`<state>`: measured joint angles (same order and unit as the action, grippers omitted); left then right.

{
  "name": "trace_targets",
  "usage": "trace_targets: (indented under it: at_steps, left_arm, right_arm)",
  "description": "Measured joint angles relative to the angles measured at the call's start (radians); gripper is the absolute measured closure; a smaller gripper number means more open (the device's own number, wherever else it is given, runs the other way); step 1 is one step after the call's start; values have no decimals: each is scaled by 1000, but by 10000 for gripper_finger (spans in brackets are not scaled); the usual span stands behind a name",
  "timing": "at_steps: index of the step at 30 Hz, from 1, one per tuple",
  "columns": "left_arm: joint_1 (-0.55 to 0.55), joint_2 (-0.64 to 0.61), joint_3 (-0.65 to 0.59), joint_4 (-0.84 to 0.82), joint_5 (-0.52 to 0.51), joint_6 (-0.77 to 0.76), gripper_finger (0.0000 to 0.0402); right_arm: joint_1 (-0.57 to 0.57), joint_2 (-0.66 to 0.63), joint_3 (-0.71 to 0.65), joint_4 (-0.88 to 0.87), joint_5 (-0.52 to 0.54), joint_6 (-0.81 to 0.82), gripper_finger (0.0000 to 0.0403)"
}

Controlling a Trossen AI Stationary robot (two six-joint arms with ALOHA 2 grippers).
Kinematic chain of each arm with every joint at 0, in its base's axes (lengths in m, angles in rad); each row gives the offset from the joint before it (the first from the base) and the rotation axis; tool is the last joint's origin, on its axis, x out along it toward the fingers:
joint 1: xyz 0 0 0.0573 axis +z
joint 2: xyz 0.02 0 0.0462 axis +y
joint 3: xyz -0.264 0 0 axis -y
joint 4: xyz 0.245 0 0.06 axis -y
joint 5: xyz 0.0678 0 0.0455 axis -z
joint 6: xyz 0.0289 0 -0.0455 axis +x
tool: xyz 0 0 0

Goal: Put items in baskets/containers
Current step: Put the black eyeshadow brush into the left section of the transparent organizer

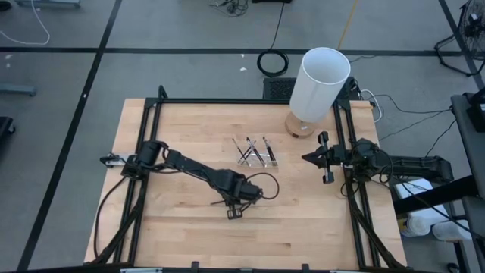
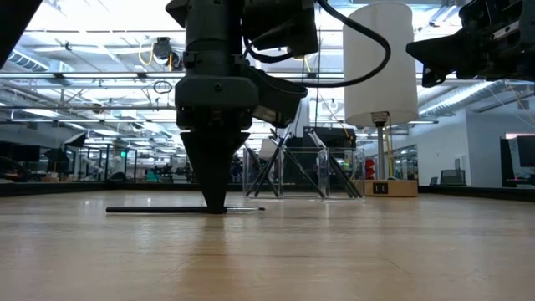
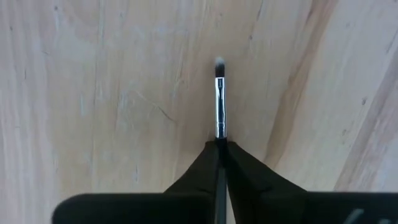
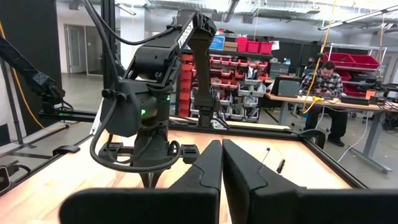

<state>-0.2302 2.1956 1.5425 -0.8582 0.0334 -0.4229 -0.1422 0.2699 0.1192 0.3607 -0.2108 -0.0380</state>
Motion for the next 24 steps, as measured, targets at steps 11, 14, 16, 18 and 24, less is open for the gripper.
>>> trace_targets:
  at_steps: [11, 14, 16, 18, 24]
  left_arm:
    - [-3, 14, 108, -98, -35, 41, 391]
    - [-4, 18, 129, -113, -41, 53, 379]
    - [-8, 19, 138, -113, -58, 52, 379]
    - [-8, 19, 139, -112, -62, 51, 386]
    - [-7, 19, 141, -112, -64, 49, 387]
  right_arm:
    - [0, 0, 0, 1, 0, 0, 403]
    - [0, 0, 0, 1, 0, 0, 403]
    - [0, 0, 0, 1, 0, 0, 403]
    - [0, 0, 0, 1, 0, 0, 403]
    - [0, 0, 0, 8, 0, 0, 403]
